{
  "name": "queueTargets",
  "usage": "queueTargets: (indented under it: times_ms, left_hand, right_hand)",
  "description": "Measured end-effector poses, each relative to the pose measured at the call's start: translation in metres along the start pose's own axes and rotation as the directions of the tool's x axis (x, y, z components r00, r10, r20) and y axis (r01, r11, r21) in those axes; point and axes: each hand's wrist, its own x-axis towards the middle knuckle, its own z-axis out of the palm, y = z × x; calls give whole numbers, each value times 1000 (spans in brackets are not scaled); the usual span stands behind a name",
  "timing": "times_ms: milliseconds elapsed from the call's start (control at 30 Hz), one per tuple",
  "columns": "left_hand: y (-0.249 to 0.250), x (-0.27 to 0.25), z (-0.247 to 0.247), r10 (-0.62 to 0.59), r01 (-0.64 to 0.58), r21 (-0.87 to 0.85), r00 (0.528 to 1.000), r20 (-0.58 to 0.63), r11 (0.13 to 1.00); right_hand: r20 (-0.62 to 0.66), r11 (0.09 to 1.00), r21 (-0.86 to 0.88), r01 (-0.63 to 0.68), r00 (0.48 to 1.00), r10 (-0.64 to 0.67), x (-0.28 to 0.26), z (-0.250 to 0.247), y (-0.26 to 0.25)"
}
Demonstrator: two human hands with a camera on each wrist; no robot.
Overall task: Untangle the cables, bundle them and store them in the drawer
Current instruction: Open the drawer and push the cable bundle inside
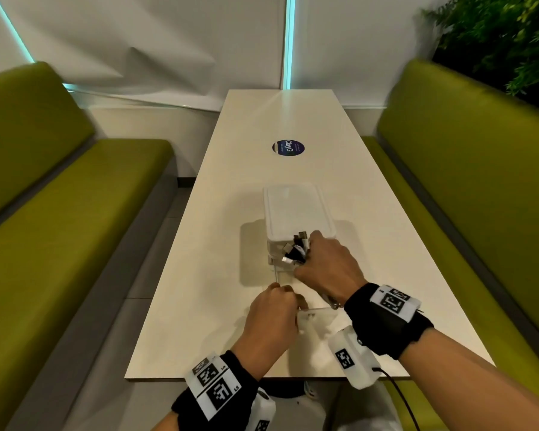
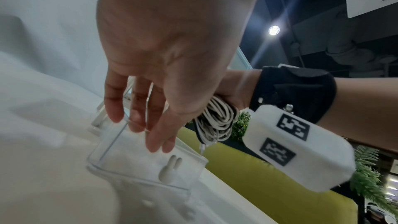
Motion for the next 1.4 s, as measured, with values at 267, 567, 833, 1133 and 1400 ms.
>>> queueTargets:
  times_ms: [267, 567, 833, 1133, 1400]
  left_hand:
    - [-7, 2, 3, 4, -4, -93, 1000, 7, 996]
    - [-17, 9, -12, -16, -3, -297, 998, -62, 955]
    - [-27, 39, -25, 32, -109, -252, 956, -290, 962]
    - [-11, 55, -13, 64, -87, -88, 971, -232, 992]
    - [-6, 61, -13, 73, -68, 87, 996, -55, 994]
  right_hand:
    - [10, 988, -92, -121, 992, 122, 14, 30, 3]
    - [-43, 965, -211, -154, 988, 148, 25, 48, 3]
    - [-34, 929, -329, -170, 985, 168, 35, 60, 16]
    - [125, 976, -166, -144, 978, 165, 40, 54, 19]
    - [462, 999, -39, 11, 887, 9, 44, 32, 26]
